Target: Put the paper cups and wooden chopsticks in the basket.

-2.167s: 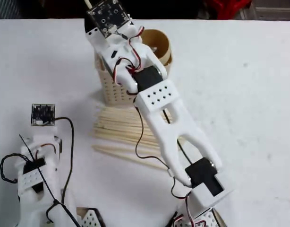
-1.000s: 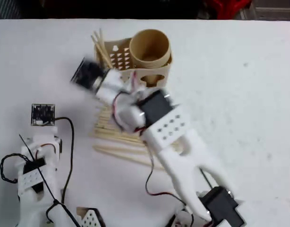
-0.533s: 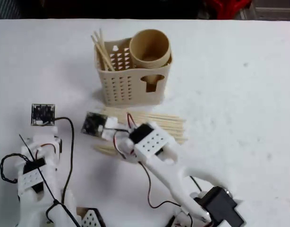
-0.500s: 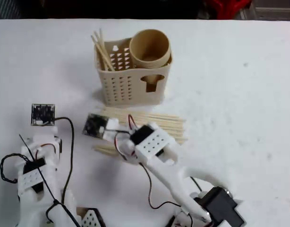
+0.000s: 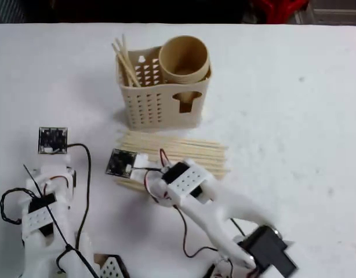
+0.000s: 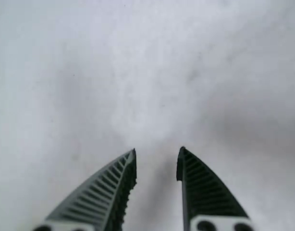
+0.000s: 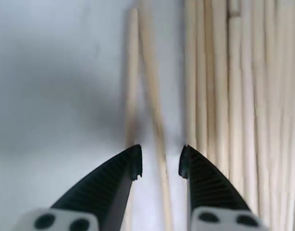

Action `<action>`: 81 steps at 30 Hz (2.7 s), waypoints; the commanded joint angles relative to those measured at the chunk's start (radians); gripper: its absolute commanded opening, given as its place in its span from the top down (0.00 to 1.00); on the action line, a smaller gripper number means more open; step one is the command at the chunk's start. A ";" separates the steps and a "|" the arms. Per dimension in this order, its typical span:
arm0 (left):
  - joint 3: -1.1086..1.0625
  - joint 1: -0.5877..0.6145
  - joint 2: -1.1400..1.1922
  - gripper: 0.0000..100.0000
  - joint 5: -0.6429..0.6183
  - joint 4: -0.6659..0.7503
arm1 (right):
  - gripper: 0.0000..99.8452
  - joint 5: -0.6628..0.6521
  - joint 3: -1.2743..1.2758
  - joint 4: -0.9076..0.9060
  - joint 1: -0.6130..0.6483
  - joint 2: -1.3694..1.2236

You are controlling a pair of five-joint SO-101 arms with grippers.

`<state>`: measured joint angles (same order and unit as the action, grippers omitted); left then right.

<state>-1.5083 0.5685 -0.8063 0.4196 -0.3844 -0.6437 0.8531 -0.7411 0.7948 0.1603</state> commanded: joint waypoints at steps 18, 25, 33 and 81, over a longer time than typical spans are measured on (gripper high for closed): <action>0.006 0.002 -0.024 0.85 0.006 0.011 | 0.98 0.066 -0.054 0.016 -0.033 0.035; 0.006 0.002 -0.024 0.85 0.006 0.011 | 0.98 0.163 -0.107 -0.088 -0.101 0.355; 0.006 0.002 -0.024 0.85 0.006 0.011 | 0.98 0.186 -0.497 -0.071 -0.143 0.544; 0.006 0.002 -0.024 0.85 0.006 0.011 | 0.93 0.474 -0.750 0.252 -0.211 0.091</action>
<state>-1.5083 0.5685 -0.8063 0.4196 -0.3844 -0.1711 0.0721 -0.3468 0.5953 0.1189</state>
